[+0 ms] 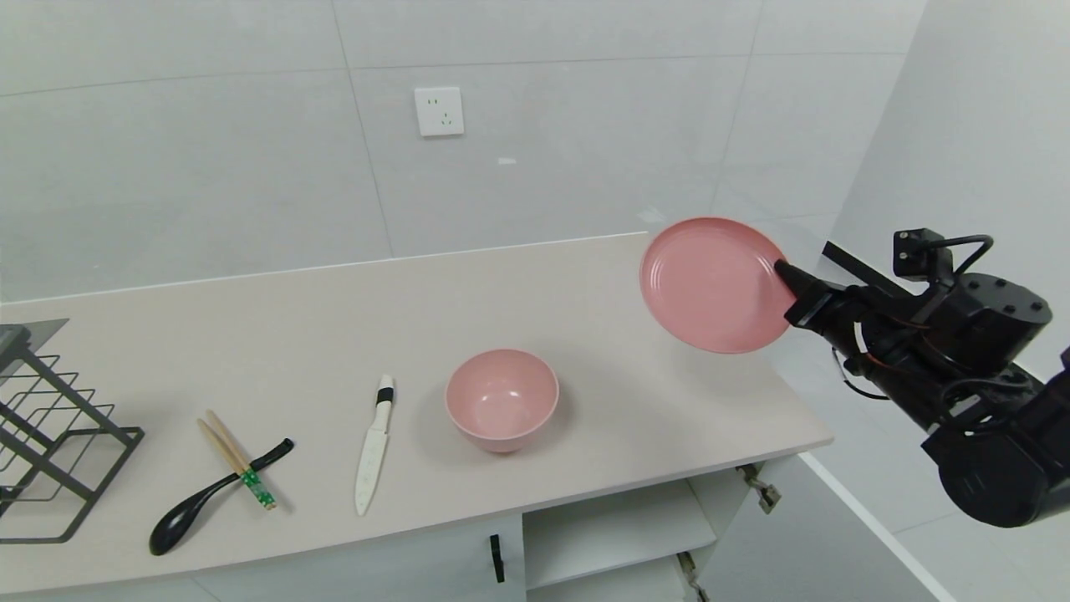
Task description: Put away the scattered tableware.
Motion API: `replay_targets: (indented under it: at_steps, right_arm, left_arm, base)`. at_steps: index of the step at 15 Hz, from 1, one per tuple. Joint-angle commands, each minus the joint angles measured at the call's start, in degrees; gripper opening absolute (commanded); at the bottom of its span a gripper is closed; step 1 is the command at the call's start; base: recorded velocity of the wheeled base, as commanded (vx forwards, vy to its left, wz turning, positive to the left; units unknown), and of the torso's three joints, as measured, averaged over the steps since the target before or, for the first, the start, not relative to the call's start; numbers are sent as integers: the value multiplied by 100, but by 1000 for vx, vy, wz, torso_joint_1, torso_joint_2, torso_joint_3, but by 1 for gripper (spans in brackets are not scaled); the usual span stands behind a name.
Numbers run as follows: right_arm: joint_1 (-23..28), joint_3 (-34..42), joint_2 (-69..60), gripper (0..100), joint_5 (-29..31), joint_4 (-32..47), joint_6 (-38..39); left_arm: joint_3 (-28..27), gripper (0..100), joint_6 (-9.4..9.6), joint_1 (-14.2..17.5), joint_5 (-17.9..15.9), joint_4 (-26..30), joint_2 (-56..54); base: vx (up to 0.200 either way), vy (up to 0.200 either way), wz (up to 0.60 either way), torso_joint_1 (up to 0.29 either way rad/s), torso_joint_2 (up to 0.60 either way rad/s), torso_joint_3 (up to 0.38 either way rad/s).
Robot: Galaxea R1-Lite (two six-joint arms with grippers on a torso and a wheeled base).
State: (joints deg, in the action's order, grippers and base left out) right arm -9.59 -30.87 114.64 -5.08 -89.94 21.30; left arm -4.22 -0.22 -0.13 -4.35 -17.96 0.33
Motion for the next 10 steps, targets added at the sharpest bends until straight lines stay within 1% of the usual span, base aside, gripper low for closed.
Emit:
replay_targets:
  at_steps: [1,2,3,4,8,9,10]
  right_arm:
    - [1,37,-73,0,-1,-6,-3]
    - [19,46,-91,0,-1,-6,6]
    - [28,46,-170,0,-1,-6,6]
    - [28,63,-214,0,-1,-6,-3]
    - [-25,125,-302,0,-1,-6,-20]
    - [-16,134,-320,0,-1,-6,-55]
    - [-25,142,-443,0,-1,-6,-99]
  left_arm:
    - [-615,100,-558,-118,-250,354,503]
    - [-932,100,-813,-180,-435,548,837]
    - [-1283,100,-1138,-224,-637,732,1329]
    - [-1406,100,-1270,-233,-857,759,1716]
    - [-1459,100,-1261,-241,-1718,706,2788]
    - [-1521,100,-1261,-241,-1841,679,3140]
    - [-1591,100,-1252,-241,-1876,679,3491]
  base:
    - [0,0,0,0,0,0]
    - [0,0,0,0,0,0]
    - [0,0,0,0,0,0]
    - [0,0,0,0,0,0]
    - [0,0,0,0,0,0]
    - [0,0,0,0,0,0]
    - [0,0,0,0,0,0]
